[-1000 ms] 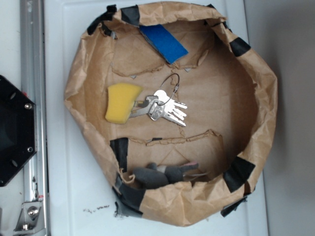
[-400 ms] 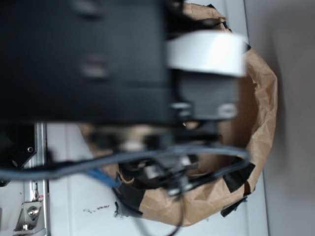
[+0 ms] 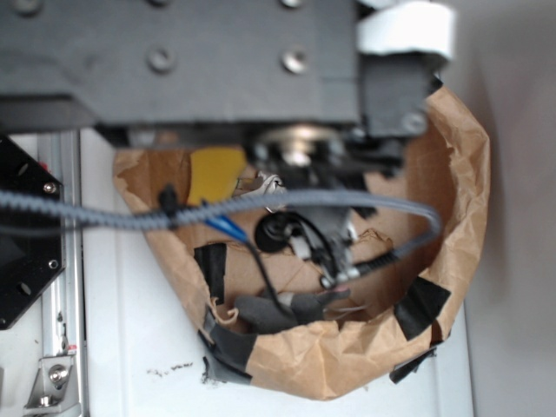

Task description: Grab the silver keys.

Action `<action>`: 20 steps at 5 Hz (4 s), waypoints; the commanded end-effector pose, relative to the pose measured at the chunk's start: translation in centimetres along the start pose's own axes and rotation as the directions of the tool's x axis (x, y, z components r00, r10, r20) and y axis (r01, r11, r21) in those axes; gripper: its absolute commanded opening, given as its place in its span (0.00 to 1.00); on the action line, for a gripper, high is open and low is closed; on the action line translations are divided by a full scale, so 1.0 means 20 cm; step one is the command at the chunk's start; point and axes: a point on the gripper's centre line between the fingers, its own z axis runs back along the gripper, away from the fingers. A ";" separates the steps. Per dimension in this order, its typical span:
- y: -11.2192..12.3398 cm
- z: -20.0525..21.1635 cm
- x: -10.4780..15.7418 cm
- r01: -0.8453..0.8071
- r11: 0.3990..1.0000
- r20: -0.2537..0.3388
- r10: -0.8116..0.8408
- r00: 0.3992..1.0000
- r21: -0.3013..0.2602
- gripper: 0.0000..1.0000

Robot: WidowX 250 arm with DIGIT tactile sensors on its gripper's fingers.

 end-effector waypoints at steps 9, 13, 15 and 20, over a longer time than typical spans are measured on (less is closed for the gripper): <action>0.05 -0.38 0.15 -0.166 0.983 0.097 0.159 0.983 0.077 1.00; 0.08 -0.53 0.04 -0.158 0.977 0.042 0.153 0.987 0.142 1.00; 0.07 -0.58 0.06 -0.167 0.978 0.074 0.158 0.985 0.124 0.00; 0.06 -0.48 0.08 -0.159 0.983 0.053 0.154 0.987 0.095 0.00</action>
